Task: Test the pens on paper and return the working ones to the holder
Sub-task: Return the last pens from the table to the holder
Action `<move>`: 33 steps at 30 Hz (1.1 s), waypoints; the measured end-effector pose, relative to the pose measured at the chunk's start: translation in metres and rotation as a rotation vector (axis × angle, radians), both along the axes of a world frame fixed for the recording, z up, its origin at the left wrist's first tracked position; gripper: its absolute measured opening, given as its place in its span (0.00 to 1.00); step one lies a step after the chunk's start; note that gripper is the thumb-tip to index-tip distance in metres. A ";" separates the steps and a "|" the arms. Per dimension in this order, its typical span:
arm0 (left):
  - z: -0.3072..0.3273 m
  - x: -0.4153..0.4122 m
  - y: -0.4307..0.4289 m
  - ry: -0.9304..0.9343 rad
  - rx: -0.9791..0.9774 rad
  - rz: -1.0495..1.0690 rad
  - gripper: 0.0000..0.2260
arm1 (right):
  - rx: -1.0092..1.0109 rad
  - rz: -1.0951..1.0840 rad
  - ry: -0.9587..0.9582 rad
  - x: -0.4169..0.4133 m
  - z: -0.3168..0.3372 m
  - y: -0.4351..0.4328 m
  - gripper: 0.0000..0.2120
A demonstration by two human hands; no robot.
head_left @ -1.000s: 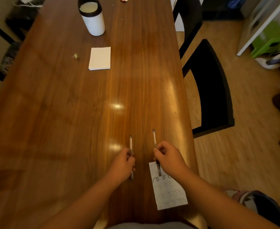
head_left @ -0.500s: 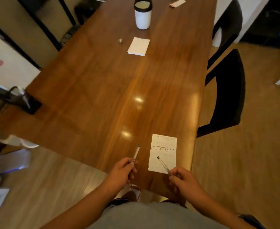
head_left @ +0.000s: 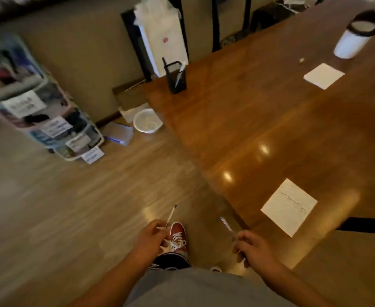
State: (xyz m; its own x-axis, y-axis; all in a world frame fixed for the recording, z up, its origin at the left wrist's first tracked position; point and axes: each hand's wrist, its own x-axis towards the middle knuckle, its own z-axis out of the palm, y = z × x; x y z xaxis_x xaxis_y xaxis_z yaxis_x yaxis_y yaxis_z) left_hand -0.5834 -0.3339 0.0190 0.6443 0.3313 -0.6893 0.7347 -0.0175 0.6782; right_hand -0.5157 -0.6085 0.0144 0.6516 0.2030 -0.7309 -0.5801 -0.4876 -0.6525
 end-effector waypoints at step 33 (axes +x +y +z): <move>-0.031 0.088 0.409 -0.032 -0.081 0.424 0.06 | -0.156 0.208 0.048 0.188 -0.010 0.427 0.06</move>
State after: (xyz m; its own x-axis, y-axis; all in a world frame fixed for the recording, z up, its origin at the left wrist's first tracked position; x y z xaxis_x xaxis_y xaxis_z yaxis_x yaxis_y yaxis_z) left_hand -0.4955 0.0752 -0.0117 0.4841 0.5170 -0.7060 0.6444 0.3352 0.6873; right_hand -0.3277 -0.1815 0.0043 0.5715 0.2110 -0.7930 -0.4854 -0.6922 -0.5340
